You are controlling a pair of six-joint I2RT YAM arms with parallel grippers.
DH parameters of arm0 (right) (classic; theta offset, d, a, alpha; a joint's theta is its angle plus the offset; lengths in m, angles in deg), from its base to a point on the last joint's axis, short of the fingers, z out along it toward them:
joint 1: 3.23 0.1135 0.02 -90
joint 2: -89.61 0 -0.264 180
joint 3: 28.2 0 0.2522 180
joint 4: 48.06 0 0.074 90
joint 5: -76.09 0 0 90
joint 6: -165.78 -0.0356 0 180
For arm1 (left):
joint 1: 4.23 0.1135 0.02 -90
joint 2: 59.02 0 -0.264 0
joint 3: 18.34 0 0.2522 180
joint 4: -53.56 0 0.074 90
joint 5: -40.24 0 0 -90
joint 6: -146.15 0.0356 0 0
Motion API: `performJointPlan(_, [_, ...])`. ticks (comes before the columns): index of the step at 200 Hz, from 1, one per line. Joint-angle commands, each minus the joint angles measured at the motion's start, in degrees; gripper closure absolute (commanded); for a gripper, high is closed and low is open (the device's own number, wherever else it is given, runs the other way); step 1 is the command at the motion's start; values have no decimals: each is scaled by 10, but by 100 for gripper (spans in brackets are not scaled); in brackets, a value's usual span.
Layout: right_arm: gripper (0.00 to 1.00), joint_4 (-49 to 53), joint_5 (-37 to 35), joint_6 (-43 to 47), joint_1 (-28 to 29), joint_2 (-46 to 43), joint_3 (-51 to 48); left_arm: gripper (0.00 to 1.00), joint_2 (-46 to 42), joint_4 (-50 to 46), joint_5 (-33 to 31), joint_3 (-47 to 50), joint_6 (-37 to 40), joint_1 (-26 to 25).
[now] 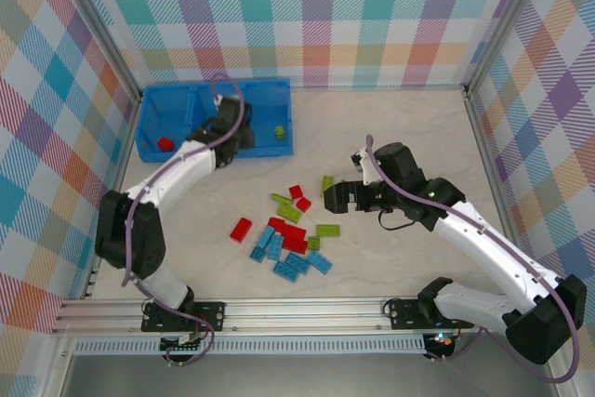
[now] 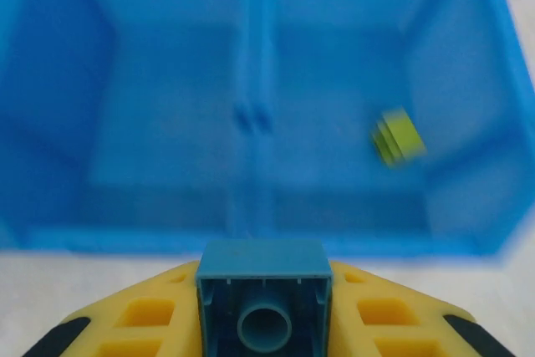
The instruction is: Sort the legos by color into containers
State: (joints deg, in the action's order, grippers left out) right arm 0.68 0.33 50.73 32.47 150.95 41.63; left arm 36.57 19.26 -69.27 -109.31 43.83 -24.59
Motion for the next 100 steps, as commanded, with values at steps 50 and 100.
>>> performJointPlan(50, [0,30,-6,-5,3,-51,-3,76,254,-68,51,-280,-32,140])
performJointPlan(100, [0,33,-18,-14,3,-55,-3,53,289,-98,76,-339,-14,153])
